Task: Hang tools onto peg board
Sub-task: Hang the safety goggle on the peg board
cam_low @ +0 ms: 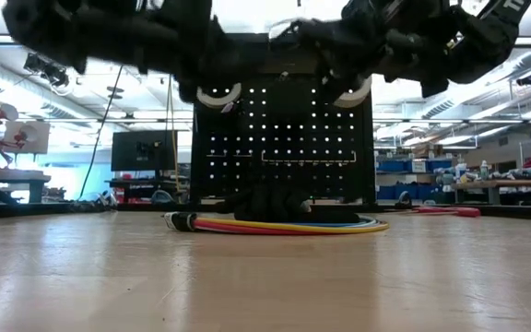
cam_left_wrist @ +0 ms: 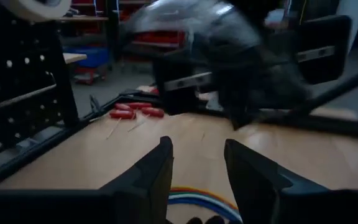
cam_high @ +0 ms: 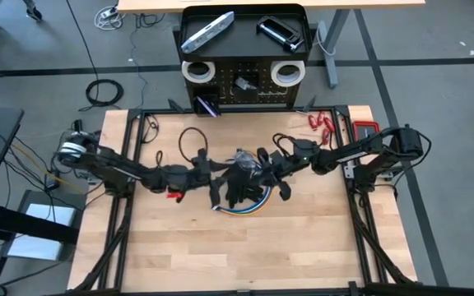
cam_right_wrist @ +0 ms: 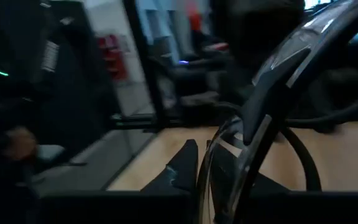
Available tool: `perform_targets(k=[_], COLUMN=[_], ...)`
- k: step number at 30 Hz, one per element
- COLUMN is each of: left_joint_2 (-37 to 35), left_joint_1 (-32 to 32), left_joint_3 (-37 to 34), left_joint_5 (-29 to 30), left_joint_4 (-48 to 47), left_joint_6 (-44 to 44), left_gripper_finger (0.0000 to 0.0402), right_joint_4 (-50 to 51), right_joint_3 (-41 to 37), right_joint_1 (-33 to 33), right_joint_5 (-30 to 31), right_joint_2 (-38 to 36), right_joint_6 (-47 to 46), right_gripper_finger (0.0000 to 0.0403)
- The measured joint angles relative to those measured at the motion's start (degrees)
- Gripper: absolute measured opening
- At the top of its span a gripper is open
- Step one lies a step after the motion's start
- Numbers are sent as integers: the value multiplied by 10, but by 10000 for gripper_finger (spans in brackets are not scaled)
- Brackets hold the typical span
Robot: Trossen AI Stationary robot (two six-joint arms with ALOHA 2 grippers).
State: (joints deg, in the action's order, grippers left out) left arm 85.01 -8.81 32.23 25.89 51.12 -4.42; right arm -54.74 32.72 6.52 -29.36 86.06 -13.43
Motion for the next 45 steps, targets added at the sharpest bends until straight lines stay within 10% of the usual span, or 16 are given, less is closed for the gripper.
perform_targets(k=[9, 20, 33, 45], left_joint_2=[152, 234, 234, 218], left_joint_1=[51, 70, 89, 102], left_joint_3=[65, 192, 205, 183], left_joint_5=[-203, -371, -476, -435], left_joint_4=[245, 259, 301, 370], left_joint_6=[-17, -18, -58, -64], left_gripper_finger=[154, 154, 153, 147], right_joint_4=[-117, -177, -194, -206], right_joint_3=[0, 1, 1, 1], right_joint_1=[-8, -39, -43, -36], right_joint_5=[-136, -170, -214, -215], right_joint_2=[0, 0, 0, 0], right_joint_6=[-84, -126, -171, -151], right_gripper_finger=[37, 45, 44, 45])
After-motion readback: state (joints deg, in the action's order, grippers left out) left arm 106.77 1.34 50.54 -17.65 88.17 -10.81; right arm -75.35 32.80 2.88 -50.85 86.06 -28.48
